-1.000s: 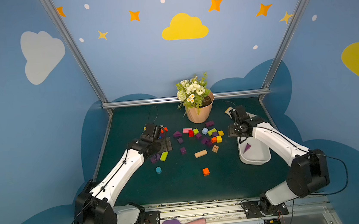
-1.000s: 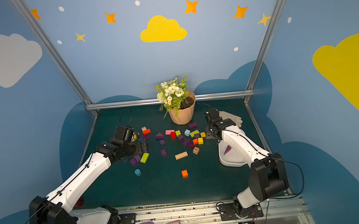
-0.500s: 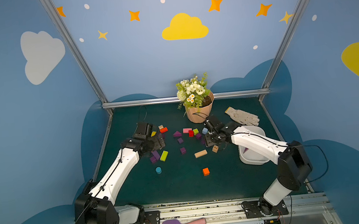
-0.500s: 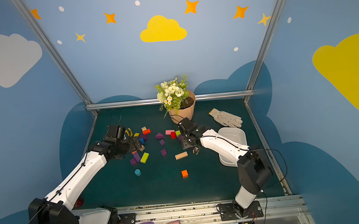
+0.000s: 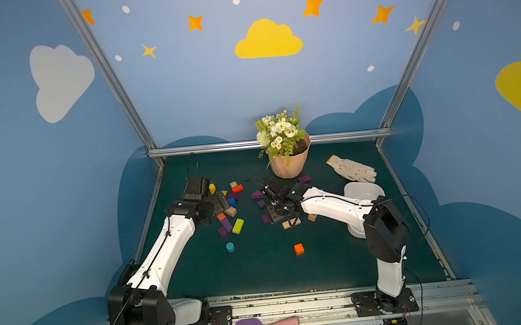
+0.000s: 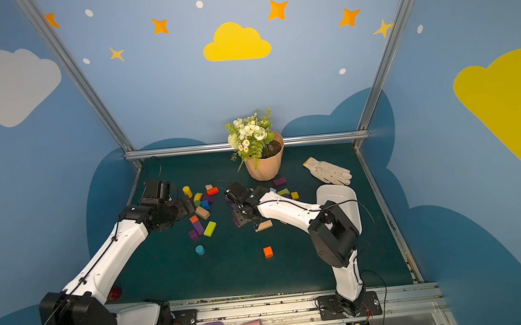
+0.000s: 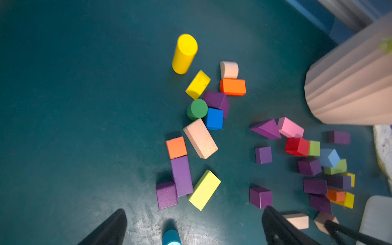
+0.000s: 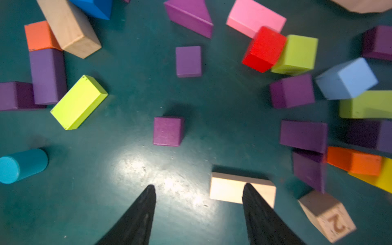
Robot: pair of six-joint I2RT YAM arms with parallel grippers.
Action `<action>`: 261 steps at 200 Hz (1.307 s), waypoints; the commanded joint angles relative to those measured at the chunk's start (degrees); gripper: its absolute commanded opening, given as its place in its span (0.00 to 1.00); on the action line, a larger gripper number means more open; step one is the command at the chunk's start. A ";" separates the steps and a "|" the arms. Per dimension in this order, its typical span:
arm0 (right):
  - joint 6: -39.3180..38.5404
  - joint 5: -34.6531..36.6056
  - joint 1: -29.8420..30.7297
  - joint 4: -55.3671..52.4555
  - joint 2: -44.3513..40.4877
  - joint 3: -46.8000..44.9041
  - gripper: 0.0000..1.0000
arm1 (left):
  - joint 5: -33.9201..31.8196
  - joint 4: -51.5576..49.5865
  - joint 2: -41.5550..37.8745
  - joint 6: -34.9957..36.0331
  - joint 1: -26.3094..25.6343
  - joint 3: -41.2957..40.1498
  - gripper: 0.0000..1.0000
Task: Pick purple bricks into the storage bin
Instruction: Pick up the building block from the center of the board.
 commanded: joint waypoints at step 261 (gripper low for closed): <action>-1.63 -5.99 0.79 -0.64 17.93 12.62 0.56 | 7.65 2.19 -0.34 -2.87 5.68 -0.79 1.00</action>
